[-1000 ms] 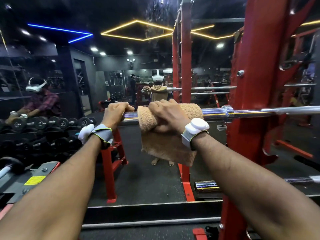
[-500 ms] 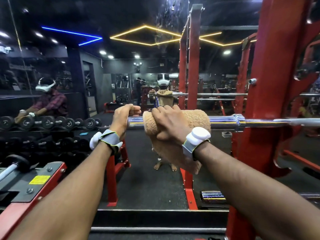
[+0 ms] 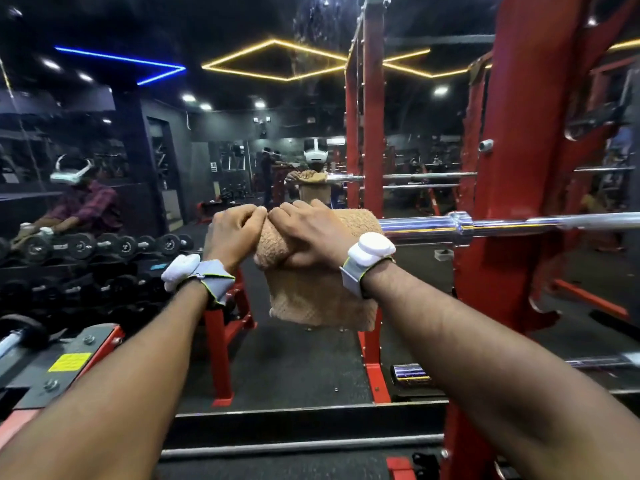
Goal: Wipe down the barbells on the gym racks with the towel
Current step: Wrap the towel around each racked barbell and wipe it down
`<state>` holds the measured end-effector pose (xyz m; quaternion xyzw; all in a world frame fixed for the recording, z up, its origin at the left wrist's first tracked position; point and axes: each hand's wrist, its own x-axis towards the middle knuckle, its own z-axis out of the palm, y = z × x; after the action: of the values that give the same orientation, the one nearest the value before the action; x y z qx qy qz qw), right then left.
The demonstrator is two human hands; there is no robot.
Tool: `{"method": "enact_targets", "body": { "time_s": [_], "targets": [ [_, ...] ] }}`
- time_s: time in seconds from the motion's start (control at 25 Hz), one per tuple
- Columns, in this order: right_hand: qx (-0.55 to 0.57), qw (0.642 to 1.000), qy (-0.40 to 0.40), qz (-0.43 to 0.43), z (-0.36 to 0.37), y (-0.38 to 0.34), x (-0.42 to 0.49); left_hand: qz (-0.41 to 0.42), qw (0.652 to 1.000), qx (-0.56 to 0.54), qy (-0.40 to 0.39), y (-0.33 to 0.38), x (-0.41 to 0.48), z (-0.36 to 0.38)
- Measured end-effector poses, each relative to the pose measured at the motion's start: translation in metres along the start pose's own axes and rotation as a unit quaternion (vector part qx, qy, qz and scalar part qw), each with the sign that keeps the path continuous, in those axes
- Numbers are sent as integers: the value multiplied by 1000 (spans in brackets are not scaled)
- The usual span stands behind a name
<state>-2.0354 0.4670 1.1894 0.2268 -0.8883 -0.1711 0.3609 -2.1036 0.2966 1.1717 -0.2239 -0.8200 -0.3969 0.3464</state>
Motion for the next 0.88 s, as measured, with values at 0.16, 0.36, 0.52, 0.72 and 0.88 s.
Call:
{"method": "enact_targets", "body": {
  "time_s": [0.16, 0.36, 0.52, 0.72, 0.88],
  "targets": [
    [-6, 1000, 0, -1, -1, 33, -30, 167, 972, 164, 7, 27, -4, -2],
    [-16, 999, -12, 40, -9, 71, -75, 178, 960, 157, -150, 85, 12, 35],
    [-51, 995, -27, 83, -15, 115, -124, 164, 960, 72, -214, 117, 8, 72],
    [-69, 988, -62, 119, -22, 155, -160, 195, 955, 67, -215, 158, 3, 113],
    [154, 977, -12, 148, -22, 177, -172, 183, 955, 68, -221, 159, 9, 119]
  ]
}}
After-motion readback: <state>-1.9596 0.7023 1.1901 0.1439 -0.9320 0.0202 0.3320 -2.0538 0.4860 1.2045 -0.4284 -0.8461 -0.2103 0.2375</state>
